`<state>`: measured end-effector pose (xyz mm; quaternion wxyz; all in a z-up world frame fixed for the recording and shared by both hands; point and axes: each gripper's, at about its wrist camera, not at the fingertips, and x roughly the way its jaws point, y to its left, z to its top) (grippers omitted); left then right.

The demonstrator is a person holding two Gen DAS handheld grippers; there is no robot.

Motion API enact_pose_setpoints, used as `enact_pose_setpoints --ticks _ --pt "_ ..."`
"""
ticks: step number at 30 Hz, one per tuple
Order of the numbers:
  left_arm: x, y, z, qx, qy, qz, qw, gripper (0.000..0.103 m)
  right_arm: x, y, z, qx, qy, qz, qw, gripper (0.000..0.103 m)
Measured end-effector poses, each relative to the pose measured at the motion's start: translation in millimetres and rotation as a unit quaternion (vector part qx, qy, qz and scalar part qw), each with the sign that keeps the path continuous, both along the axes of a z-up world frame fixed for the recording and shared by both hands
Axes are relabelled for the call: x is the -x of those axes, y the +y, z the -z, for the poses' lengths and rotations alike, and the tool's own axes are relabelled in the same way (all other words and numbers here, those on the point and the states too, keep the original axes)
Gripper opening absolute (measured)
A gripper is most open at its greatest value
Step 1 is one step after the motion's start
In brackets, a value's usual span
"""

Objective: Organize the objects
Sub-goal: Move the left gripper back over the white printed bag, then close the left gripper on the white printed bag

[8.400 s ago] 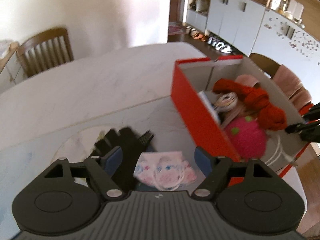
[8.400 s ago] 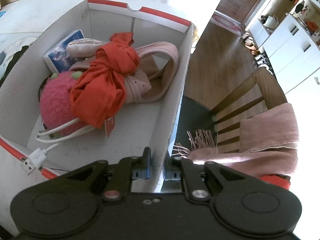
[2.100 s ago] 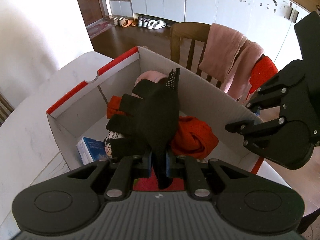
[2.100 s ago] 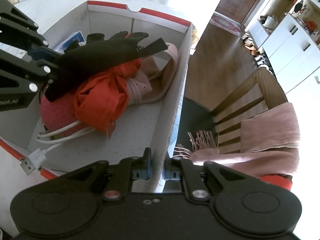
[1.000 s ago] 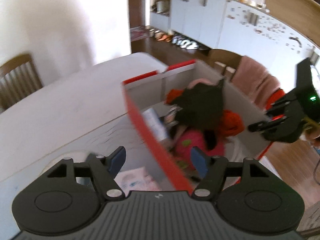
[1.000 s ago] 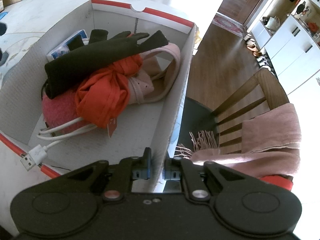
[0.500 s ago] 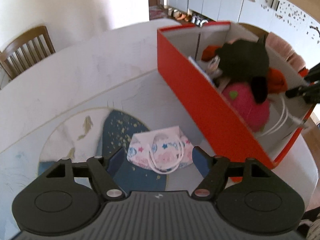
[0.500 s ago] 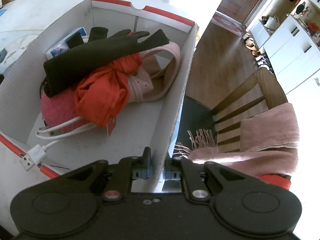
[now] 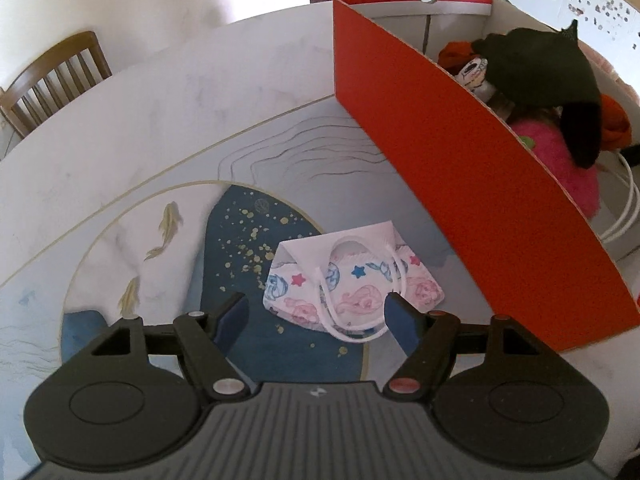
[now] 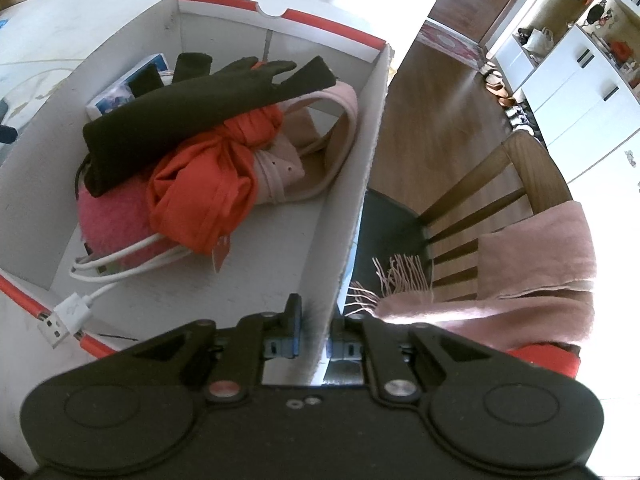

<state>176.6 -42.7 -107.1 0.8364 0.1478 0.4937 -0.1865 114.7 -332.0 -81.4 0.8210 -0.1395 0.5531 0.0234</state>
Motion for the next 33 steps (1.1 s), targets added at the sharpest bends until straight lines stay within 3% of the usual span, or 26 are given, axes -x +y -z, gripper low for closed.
enact_pose_setpoints --ticks 6,19,27,33 --pt "-10.5 -4.8 7.4 -0.006 0.008 -0.008 0.9999 0.06 -0.5 -0.2 0.1 0.001 0.0 -0.001 1.0 0.01" --pt "-22.8 3.7 13.2 0.019 0.035 -0.03 0.9987 0.057 -0.7 0.1 0.2 0.001 0.0 -0.001 1.0 0.01" --pt "-20.4 3.4 9.7 0.022 0.035 -0.031 0.9987 0.017 -1.0 0.1 0.5 0.0 0.0 0.0 1.0 0.01" --pt "-11.9 4.9 4.2 0.032 0.03 -0.032 0.9985 0.009 -1.7 0.5 0.3 0.001 0.0 -0.001 1.0 0.01"
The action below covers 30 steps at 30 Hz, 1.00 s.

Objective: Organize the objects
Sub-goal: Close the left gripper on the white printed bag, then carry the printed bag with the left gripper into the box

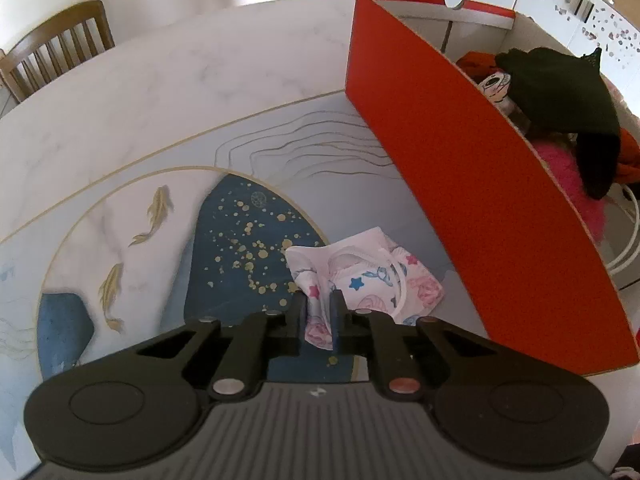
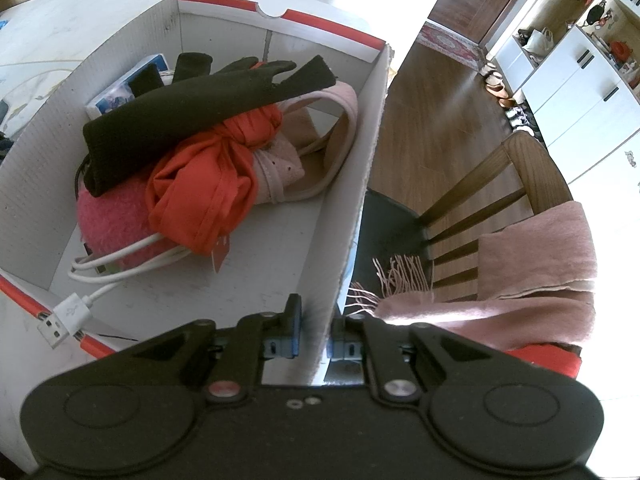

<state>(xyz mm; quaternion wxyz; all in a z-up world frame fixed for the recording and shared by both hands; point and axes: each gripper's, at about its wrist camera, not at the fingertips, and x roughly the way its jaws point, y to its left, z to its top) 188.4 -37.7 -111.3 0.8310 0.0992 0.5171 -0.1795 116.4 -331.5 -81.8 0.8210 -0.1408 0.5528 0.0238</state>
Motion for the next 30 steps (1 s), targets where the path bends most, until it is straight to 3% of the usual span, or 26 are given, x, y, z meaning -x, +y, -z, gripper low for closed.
enact_pose_setpoints --ticks 5,17,23,30 --pt "9.2 1.6 -18.4 0.014 -0.015 0.01 0.9997 0.008 -0.2 0.1 -0.3 0.001 0.0 -0.001 1.0 0.01" --pt "22.1 3.8 -99.7 0.048 -0.075 0.043 0.9951 0.008 -0.9 2.0 -1.3 0.002 0.0 -0.002 1.0 0.01" --pt "27.3 -7.8 -138.5 0.06 -0.103 0.077 0.9899 0.008 -1.3 4.5 -2.6 0.004 -0.001 -0.004 1.0 0.011" --pt "29.7 -37.8 -162.1 0.076 -0.121 0.126 0.9817 0.008 -0.1 3.0 -1.6 0.003 -0.001 -0.004 1.0 0.011"
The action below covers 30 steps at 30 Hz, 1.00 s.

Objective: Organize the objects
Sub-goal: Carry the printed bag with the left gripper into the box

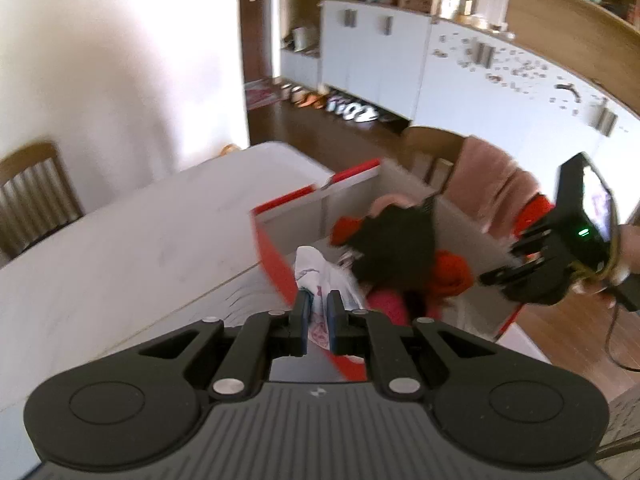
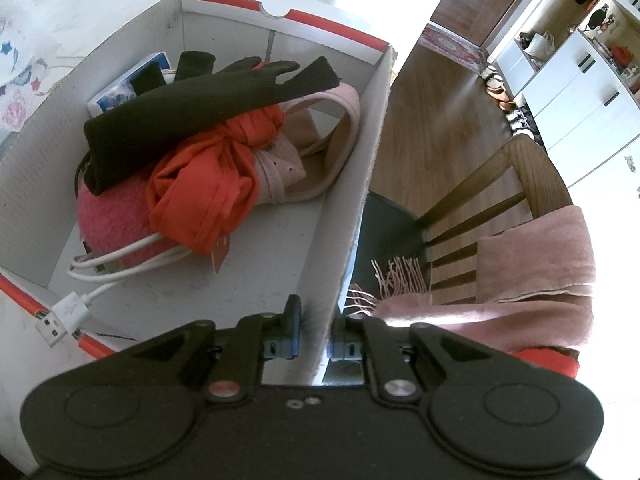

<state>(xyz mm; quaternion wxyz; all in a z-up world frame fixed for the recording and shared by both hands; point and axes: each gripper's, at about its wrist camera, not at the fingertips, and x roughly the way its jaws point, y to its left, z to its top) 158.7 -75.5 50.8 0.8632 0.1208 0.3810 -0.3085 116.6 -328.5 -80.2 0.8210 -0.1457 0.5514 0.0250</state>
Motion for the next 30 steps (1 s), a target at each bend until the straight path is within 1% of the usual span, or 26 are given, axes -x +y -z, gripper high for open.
enact_pose_setpoints --ticks 4,10,16,19,24,27,30 --pt "2.5 -23.3 -5.7 0.001 -0.006 0.031 0.9995 0.008 -0.1 -0.2 0.5 0.0 0.0 0.0 1.0 0.011" --pt "9.3 -57.9 -2.9 0.002 -0.005 0.073 0.9973 0.008 0.2 -0.3 0.6 0.0 0.0 0.0 1.0 0.011" --pt "3.0 -84.8 -3.0 0.018 -0.004 0.09 0.9958 0.008 0.1 -0.3 1.0 -0.001 0.0 0.0 1.0 0.011" --pt "-4.1 -97.4 3.8 0.021 0.004 0.093 0.9954 0.008 0.0 0.1 1.4 -0.001 0.001 -0.001 1.0 0.011" --pt "-11.0 -120.9 18.2 0.012 0.008 0.098 0.995 0.008 0.4 0.0 2.6 -0.003 0.001 -0.001 1.0 0.011" --pt "-13.5 -135.1 29.6 -0.007 0.006 0.105 0.9944 0.008 0.5 -0.2 2.7 -0.003 0.001 -0.001 1.0 0.011" --pt "-19.2 -144.4 41.7 -0.02 0.015 0.104 0.9942 0.008 0.7 -0.8 2.8 -0.005 0.001 0.0 1.0 0.011"
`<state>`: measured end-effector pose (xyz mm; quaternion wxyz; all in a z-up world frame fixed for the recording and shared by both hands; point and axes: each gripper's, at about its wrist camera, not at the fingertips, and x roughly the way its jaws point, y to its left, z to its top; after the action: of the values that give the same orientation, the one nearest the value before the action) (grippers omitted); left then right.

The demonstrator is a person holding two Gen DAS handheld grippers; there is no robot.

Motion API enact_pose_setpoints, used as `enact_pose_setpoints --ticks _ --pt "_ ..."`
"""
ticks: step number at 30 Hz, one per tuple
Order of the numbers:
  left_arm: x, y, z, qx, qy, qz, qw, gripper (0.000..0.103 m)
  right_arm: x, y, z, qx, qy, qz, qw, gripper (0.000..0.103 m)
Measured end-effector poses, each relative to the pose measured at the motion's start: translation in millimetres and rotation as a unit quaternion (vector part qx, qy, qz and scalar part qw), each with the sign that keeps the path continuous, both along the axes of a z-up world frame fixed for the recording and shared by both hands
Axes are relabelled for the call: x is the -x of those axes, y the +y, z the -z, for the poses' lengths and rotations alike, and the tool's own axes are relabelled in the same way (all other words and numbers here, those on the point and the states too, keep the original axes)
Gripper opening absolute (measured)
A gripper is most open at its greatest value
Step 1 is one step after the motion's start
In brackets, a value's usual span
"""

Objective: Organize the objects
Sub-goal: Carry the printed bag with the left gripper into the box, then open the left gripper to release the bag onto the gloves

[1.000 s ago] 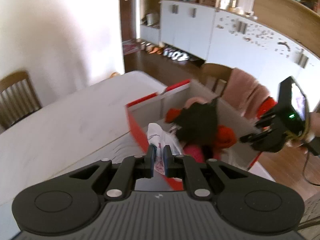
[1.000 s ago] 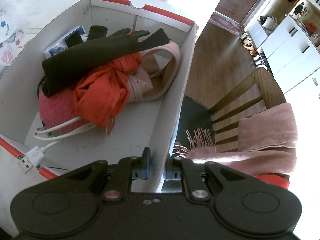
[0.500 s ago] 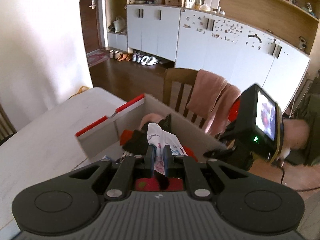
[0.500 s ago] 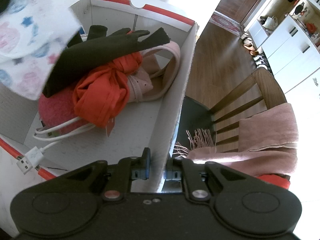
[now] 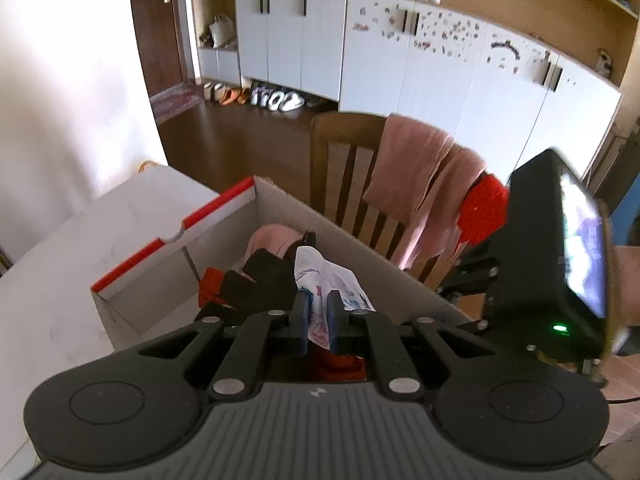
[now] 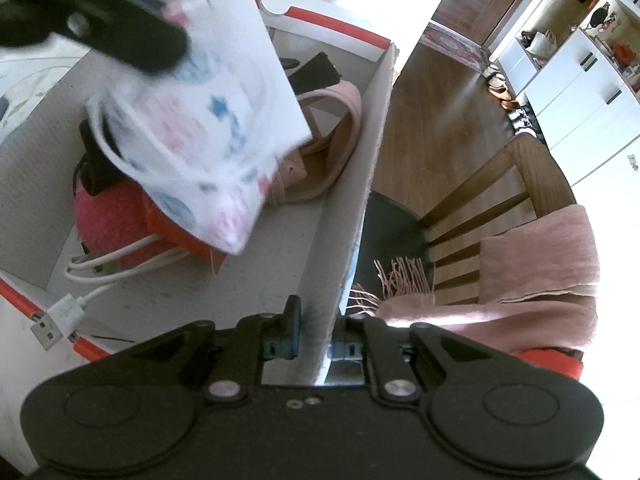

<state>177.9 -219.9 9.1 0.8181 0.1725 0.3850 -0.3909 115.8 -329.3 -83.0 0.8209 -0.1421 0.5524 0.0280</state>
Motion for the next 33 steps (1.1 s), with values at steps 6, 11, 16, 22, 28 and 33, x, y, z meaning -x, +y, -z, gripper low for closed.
enact_pose_setpoints --ticks 6,11,16,22,28,33 --pt "-4.9 -7.1 19.3 -0.022 0.016 -0.002 0.9996 0.008 0.0 0.3 0.4 -0.002 0.0 0.0 1.0 0.01" --pt "-6.3 -6.6 27.7 -0.034 0.023 -0.005 0.9992 0.008 0.0 0.5 0.8 -0.002 0.0 0.0 1.0 0.01" --pt "-8.1 -3.0 29.4 -0.028 0.029 -0.015 0.9991 0.012 0.2 0.6 1.6 -0.002 0.0 0.0 1.0 0.01" --pt "-3.2 0.6 28.8 -0.029 0.029 -0.019 0.999 0.029 0.2 1.5 2.6 -0.002 0.001 0.0 1.0 0.01" --pt "4.5 12.8 25.0 -0.026 0.019 -0.028 0.9991 0.061 0.2 0.8 2.4 -0.003 0.001 0.001 1.0 0.01" --pt "9.2 28.3 16.4 -0.018 0.015 -0.046 0.9987 0.062 0.1 1.2 3.0 -0.002 0.0 0.0 1.0 0.011"
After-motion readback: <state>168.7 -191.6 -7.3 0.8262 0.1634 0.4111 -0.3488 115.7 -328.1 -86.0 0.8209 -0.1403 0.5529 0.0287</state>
